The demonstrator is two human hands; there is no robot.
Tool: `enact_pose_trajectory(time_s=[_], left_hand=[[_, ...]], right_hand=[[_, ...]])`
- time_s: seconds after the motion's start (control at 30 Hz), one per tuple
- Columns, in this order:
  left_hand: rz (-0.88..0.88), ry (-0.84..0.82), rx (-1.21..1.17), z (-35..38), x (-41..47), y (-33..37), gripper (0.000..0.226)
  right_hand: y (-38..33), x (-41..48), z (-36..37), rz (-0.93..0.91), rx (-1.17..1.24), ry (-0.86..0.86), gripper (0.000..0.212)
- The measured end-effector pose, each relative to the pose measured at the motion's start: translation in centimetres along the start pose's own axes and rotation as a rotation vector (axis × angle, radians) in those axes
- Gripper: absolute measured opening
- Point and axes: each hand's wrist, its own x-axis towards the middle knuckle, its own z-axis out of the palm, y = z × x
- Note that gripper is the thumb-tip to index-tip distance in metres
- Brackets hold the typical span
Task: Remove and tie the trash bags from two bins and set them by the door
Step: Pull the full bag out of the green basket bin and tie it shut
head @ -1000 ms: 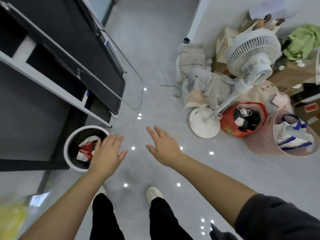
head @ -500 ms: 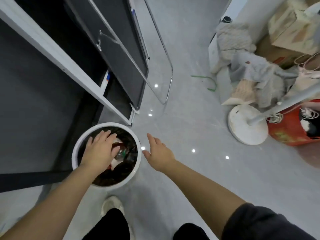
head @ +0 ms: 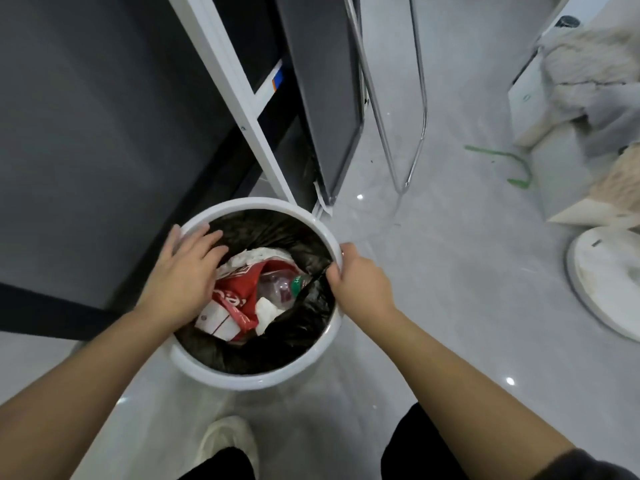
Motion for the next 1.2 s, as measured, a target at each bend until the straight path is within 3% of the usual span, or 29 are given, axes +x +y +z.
enact_pose_trajectory(time_s=[0.07, 0.13, 0.2, 0.27, 0.33, 0.5, 0.8, 0.93, 1.1, 1.2], left_hand=[[-0.026, 0.065, -0.017, 0.0, -0.2, -0.3, 0.055], [-0.207, 0.050, -0.170, -0.3, -0.3, -0.2, 0.063], [-0.436, -0.002, -0.285, -0.4, -0.3, -0.3, 0.056], [-0.526, 0.007, -0.248, -0.6, -0.2, -0.5, 0.033], [-0.531, 0.032, -0.173, -0.8, 0.0, -0.8, 0.017], [-0.442, 0.221, -0.160, -1.8, 0.3, -0.8, 0.017], [-0.364, 0.206, -0.096, -4.7, -1.2, 0.1, 0.020], [-0.362, 0.279, -0.139, -6.2, -1.2, 1.1, 0.021], [-0.380, 0.231, -0.211, -7.8, 0.1, 2.9, 0.026], [-0.343, 0.203, -0.437, -9.2, 1.5, 6.1, 0.038]], right_hand=[[0.4, 0.1, -0.3, 0.018, 0.017, 0.025, 0.026], [0.6, 0.0, -0.4, 0.021, 0.026, 0.060, 0.025], [0.5, 0.0, -0.2, -0.002, 0.013, 0.095, 0.024], [0.3, 0.2, 0.1, -0.017, -0.017, 0.106, 0.024], [0.1, 0.4, 0.0, -0.016, -0.058, 0.102, 0.024], [-0.4, -0.1, -0.9, -0.026, -0.108, 0.120, 0.020], [0.4, -1.5, -2.6, -0.046, -0.063, 0.084, 0.018], [0.7, -1.7, -3.3, -0.080, 0.054, 0.116, 0.020], [2.1, -1.9, -5.3, -0.067, 0.123, 0.173, 0.025], [4.9, -1.8, -6.9, -0.004, 0.120, 0.207, 0.027]])
